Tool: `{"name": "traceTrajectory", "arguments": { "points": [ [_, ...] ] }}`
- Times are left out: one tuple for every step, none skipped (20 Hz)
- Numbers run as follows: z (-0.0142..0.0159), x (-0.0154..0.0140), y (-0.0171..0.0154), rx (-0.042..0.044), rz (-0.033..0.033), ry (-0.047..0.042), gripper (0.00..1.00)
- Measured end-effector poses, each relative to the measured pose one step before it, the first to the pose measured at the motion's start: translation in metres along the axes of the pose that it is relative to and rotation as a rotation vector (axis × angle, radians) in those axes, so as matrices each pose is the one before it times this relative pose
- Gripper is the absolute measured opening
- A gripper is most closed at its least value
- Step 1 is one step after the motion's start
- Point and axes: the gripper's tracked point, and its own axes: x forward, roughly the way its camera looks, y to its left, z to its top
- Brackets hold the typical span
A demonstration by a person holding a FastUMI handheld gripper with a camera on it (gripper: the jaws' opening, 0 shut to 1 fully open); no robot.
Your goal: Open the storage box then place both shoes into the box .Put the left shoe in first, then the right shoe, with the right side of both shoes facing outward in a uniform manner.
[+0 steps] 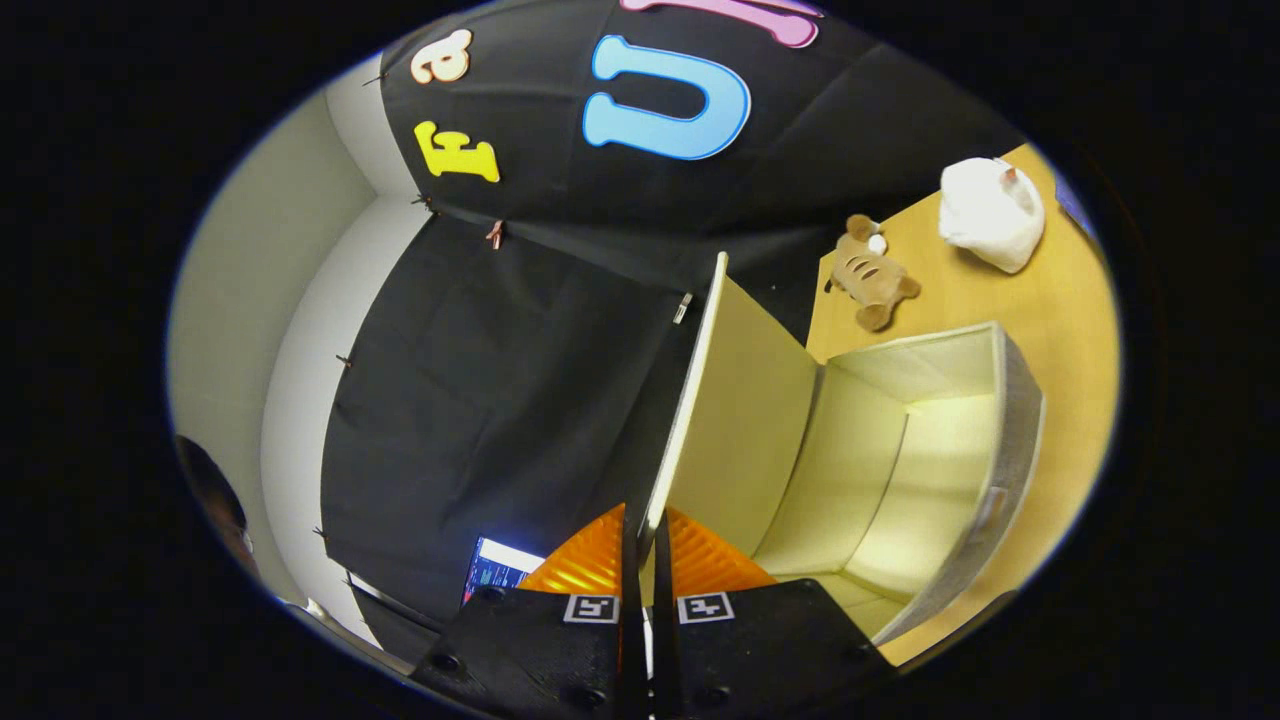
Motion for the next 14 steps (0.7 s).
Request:
{"name": "traceTrajectory", "arguments": {
  "points": [
    [-0.00087, 0.01077, 0.00512, -0.00985, 0.00038, -0.00007, 0.06],
    [-0.00142, 0.01144, 0.00367, -0.01264, -0.00084, 0.00266, 0.06],
    [-0.00356, 0.0111, 0.00435, -0.0095, 0.00011, 0.00629, 0.06],
    [-0.00275, 0.01315, 0.0047, -0.00485, -0.00004, 0.00464, 0.06],
    [-0.00276, 0.01104, 0.00305, -0.00391, -0.00215, 0.00737, 0.07],
    [-0.00337, 0.01127, 0.002, -0.0063, -0.00474, 0.00769, 0.06],
    [-0.00368, 0.00849, 0.00086, -0.00829, -0.00477, 0.00495, 0.06],
    [-0.0031, 0.00827, 0.00107, -0.00364, -0.00226, 0.00638, 0.07],
    [-0.00395, 0.00843, 0.00037, -0.00097, -0.00315, 0.00173, 0.07],
    [-0.00223, 0.00671, 0.00081, -0.00054, -0.00331, -0.00246, 0.07],
    [-0.00132, 0.00563, -0.00037, 0.00321, -0.00101, 0.00064, 0.07],
    [-0.00079, 0.00533, -0.00048, 0.00411, -0.00251, -0.00239, 0.07],
    [-0.0014, 0.00452, 0.00154, 0.00289, -0.00234, -0.00013, 0.07],
    [-0.0016, 0.00184, -0.0008, 0.001, -0.00142, 0.00273, 0.07]
  ]
}}
